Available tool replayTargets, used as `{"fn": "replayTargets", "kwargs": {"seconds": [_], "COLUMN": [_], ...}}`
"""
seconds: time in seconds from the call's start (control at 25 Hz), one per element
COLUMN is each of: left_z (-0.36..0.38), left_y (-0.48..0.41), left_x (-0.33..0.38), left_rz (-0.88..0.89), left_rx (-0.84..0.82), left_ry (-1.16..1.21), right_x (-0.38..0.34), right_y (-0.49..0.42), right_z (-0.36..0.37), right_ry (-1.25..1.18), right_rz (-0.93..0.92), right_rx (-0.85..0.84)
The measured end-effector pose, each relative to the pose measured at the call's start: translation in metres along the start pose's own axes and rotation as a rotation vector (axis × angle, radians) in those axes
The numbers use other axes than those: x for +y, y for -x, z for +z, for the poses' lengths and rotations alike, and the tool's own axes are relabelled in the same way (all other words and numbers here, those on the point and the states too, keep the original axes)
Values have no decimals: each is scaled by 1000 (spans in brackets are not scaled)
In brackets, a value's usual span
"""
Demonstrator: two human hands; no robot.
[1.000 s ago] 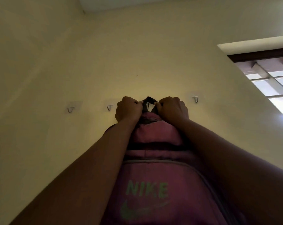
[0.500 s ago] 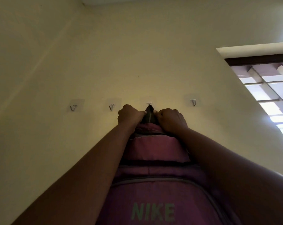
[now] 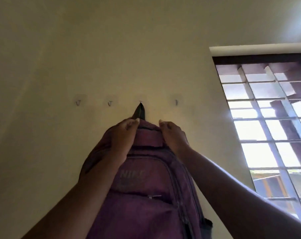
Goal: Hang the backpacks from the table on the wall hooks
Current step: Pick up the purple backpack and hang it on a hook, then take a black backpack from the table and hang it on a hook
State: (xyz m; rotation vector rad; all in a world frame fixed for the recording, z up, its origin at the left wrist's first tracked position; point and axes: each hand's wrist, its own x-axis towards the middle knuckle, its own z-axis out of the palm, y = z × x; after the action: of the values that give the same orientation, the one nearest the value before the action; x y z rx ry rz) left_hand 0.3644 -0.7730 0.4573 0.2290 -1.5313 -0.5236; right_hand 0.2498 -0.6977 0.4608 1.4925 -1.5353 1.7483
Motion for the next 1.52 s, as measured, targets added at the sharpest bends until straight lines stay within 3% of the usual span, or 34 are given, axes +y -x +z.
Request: {"fn": "replayTargets", "kwargs": {"seconds": [0.36,0.56,0.68,0.88,0.96,1.12,1.36,1.52], "left_z": [23,28,25,6,1,2,28,83], "left_y": [211,325,395,543,590,702,811,873], "left_x": [41,51,64,113,128,190,300,355], "left_rz": [-512,-707,-802,-1009,-1066,-1220,-1346,-1358], "left_rx": [-128,-196,-279,-521,-540,-789,-1191,-1339], "left_ry": [299,368,425,542,562,554,535,481], "right_x": [41,47,45,7,-10,-57,-101,-93], "right_y": [192,304,373,531,586,692,783,831], "right_z": [-82,-138,-175,-247,-269,-342,-475,-572], "right_ry": [-344,-428,-345,-153,-123,-25,65,259], "right_rz": [425,618,690,988,1042,1254,1355,1388], "right_rx": [-97,-1,68,234,269,467,755,784]}}
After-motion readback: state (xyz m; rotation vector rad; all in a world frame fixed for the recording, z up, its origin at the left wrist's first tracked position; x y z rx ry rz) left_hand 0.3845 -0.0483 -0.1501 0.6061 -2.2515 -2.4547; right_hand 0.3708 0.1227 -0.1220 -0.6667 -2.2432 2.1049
